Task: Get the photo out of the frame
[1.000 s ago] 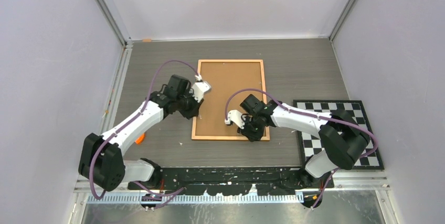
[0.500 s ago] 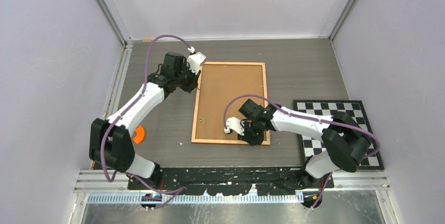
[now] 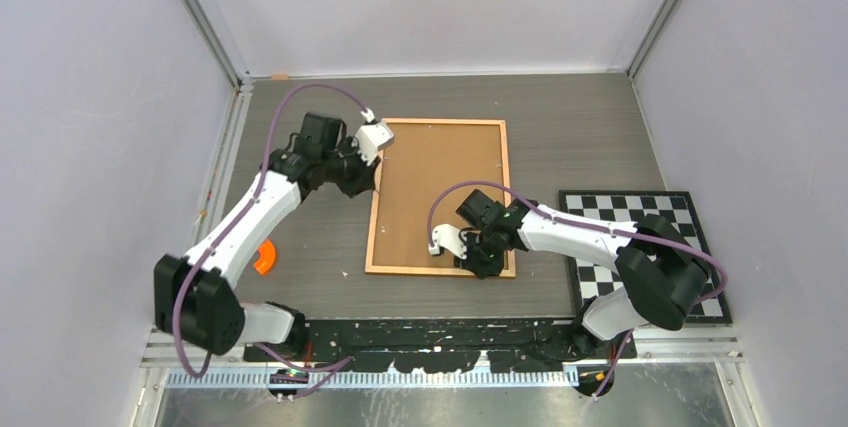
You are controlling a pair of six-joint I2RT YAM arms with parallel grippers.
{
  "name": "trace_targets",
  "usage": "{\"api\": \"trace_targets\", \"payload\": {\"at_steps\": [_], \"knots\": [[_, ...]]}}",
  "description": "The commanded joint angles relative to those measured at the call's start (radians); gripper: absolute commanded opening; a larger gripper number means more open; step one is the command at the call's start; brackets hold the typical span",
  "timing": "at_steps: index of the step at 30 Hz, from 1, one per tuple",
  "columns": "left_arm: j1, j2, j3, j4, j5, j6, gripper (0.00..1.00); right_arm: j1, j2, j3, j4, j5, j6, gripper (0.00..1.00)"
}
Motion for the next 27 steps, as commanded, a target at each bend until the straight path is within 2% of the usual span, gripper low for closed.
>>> {"api": "trace_targets", "payload": {"at_steps": [1, 13, 27], "knots": [[-0.019, -0.106, -0.077, -0.08, 0.08, 0.07, 0.0, 0.004, -0.015, -0.012, -0.047, -0.028, 0.016, 0.07], [-0.099, -0.076, -0.181, 0.001, 0.005, 0.024, 0.0, 0.004, -0.005, -0.008, -0.062, -0.028, 0.019, 0.06], [-0.119, -0.053, -0.195, -0.011, -0.049, 0.087, 0.0, 0.004, 0.004, -0.008, -0.061, -0.028, 0.019, 0.06]]}}
